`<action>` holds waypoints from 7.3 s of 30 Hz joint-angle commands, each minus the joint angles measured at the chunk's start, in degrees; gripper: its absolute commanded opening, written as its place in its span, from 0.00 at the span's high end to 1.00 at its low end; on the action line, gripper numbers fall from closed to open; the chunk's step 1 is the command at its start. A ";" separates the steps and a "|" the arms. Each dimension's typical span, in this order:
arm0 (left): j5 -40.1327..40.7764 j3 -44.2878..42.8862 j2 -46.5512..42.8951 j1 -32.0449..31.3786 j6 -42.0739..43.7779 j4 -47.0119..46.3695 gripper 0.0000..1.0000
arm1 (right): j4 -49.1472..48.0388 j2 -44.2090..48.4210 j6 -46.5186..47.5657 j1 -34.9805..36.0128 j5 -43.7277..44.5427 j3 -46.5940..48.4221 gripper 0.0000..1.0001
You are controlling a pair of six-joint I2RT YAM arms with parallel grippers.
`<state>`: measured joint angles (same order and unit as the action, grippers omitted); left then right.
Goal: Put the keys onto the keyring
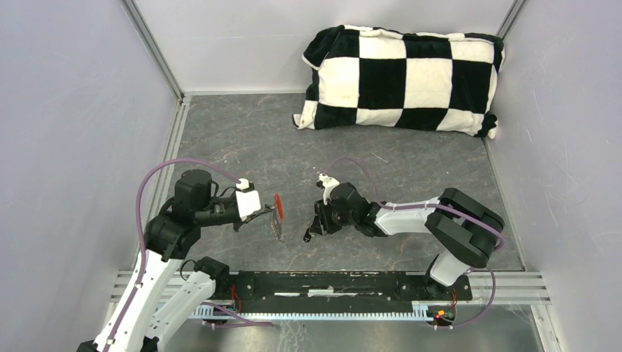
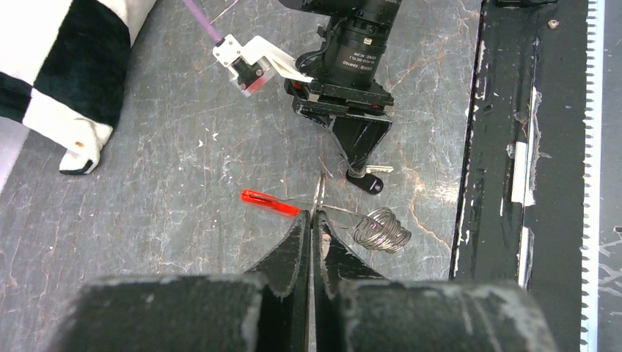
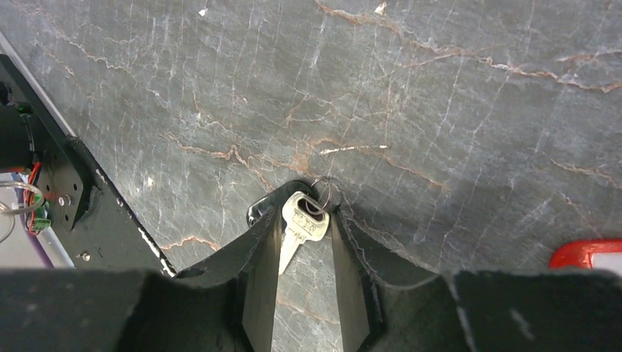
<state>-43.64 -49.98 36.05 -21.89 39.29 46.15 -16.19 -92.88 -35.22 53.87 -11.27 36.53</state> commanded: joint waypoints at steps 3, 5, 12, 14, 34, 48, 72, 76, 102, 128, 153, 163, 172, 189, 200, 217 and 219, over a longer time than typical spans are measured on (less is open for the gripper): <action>-1.15 -1.99 -0.55 -0.08 1.89 -2.07 0.98 | 0.21 -1.67 0.44 -0.08 3.40 2.79 0.66; -1.16 -1.99 -0.63 -0.01 1.87 -2.09 0.98 | 0.82 -1.89 0.99 -0.08 4.25 3.23 0.68; -1.03 -1.73 -0.80 -0.01 1.93 -2.11 0.98 | 2.21 -2.23 2.74 0.52 6.89 5.17 0.74; -0.95 -1.62 -0.89 -0.06 1.93 -2.07 0.98 | 3.24 -2.31 3.64 1.04 7.89 6.29 0.75; -0.87 -1.11 -1.34 -0.08 2.81 -1.41 0.98 | 6.85 1.42 4.71 3.08 10.15 7.54 0.60; -1.20 -1.09 -1.41 -0.03 2.92 -1.40 0.98 | 6.09 4.73 -2.62 0.87 7.45 1.96 0.66; -1.21 -1.09 -2.12 0.00 3.25 -1.43 0.98 | 5.19 -0.56 -3.93 0.29 5.47 3.86 0.70; -1.01 -1.00 -2.34 -0.01 3.25 -1.45 0.98 | 5.29 -1.45 -3.78 0.27 5.31 4.97 0.73; -0.03 -0.82 -3.69 -0.04 5.01 -0.01 0.98 | 16.02 -6.77 4.60 6.49 15.79 14.40 0.85; 0.05 -1.48 -3.08 -0.01 5.35 0.00 0.98 | 14.13 -2.25 6.41 6.87 14.22 10.91 0.78; 0.29 -1.09 -3.62 -0.02 5.63 0.01 0.98 | 14.14 -3.32 8.53 7.40 17.46 12.66 1.00; 1.00 0.47 -2.50 -0.05 -2.44 -1.99 0.98 | 9.07 14.98 18.56 7.86 13.83 5.59 1.00; 2.83 1.68 -2.48 -0.05 -10.07 -5.17 0.98 | 6.93 28.35 20.86 9.43 1.35 6.76 1.00; 6.82 -0.53 1.95 0.00 -15.52 -3.88 0.98 | 15.50 19.51 30.70 18.16 15.37 25.15 1.00; 7.09 -0.93 2.00 -0.02 -15.32 -3.88 0.98 | 14.95 15.86 30.71 20.01 19.75 28.27 1.00; 8.09 -0.81 1.48 -0.02 -14.51 -3.30 0.98 | 9.34 12.59 28.85 21.94 24.74 28.88 1.00; 7.97 -0.75 1.47 -0.03 -14.46 -3.35 0.98 | 9.07 12.44 28.74 22.17 25.23 28.69 1.00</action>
<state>-35.99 -48.80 38.09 -21.89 25.74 44.18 -3.44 -80.23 -5.76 75.42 11.51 63.00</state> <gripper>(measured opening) 0.043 0.006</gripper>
